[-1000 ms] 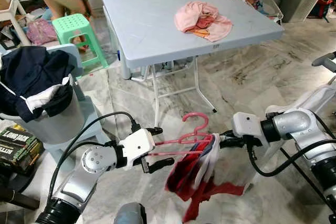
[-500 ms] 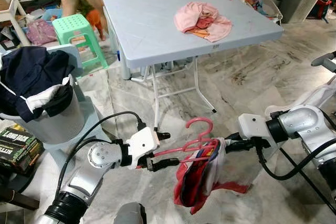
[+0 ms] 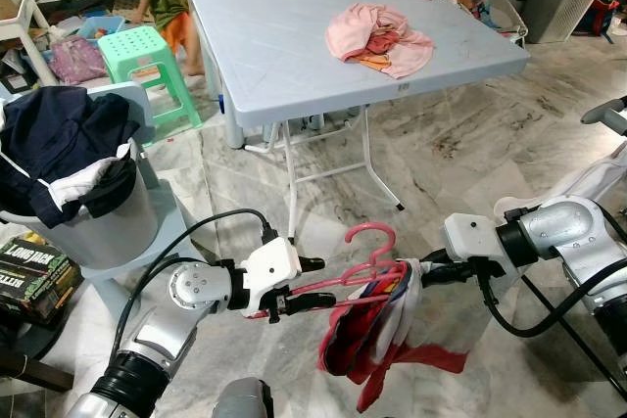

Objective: Hang hanger

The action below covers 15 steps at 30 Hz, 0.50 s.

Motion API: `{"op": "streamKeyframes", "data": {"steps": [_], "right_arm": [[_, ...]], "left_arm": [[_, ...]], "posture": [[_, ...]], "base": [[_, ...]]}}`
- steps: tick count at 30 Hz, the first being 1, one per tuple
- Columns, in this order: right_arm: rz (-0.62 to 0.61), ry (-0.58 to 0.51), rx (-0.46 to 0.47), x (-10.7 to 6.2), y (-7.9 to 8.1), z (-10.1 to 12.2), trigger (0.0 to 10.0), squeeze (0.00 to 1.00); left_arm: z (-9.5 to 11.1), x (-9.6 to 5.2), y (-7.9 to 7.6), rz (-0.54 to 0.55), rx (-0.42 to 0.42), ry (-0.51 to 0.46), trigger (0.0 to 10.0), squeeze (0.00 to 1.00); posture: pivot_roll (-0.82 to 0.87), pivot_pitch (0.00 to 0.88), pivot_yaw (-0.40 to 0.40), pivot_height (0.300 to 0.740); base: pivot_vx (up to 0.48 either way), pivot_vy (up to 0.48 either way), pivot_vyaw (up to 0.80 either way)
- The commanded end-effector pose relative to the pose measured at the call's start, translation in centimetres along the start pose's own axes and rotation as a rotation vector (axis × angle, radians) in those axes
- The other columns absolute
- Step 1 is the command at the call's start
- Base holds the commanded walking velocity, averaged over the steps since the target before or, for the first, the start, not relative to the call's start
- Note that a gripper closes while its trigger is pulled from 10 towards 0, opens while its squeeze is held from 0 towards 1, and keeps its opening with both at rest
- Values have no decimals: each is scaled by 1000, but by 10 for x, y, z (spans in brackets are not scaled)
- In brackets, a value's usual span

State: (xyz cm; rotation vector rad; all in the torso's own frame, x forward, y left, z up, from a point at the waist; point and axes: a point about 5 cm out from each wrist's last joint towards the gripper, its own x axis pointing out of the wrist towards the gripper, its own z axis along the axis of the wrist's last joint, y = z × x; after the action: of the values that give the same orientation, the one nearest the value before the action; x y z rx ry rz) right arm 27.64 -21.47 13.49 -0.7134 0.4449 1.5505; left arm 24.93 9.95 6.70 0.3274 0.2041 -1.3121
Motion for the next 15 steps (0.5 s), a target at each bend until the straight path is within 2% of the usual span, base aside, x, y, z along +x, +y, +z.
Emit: {"op": "streamKeyframes", "data": {"steps": [1,15], "right_arm": [[14,-10,-41,-2,-2,8,10000,0],[51,-10,-9,1,-1,9,10000,0]], "left_arm": [[1,2,1,-16,18,7,0,0],[1,11,-6,-20,18,-12,0,0]], "posture": [[-12,0,-7,740],[-14,0,-14,740]], "base": [[0,0,0],[0,0,0]]}}
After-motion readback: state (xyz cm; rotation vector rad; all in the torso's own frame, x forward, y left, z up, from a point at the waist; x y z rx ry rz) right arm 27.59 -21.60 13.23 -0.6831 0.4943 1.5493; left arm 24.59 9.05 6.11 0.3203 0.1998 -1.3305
